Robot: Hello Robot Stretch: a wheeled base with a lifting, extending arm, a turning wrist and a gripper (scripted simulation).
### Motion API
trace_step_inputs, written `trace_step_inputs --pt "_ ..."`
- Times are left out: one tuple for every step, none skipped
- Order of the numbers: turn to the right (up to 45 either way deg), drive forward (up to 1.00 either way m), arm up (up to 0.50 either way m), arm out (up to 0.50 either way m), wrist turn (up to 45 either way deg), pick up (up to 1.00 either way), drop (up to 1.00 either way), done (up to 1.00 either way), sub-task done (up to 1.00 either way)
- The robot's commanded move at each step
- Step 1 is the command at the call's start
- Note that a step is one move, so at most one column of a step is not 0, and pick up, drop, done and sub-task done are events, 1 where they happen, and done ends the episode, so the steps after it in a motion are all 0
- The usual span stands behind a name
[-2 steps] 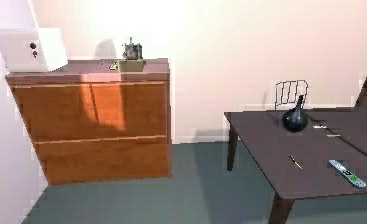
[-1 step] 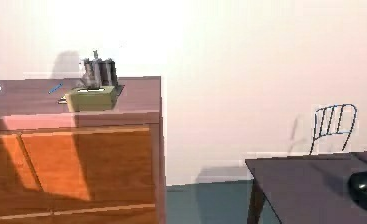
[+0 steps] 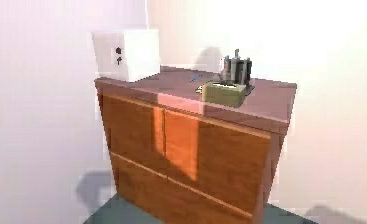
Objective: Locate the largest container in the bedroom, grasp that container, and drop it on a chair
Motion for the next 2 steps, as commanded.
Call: trace_step_inputs --pt "45.0 0.0 0.0 0.0 0.0 0.0 0.0 0.0 0.0" --pt "0.0 0.9 0.0 0.0 0.0 0.0 0.0 0.0 0.0"
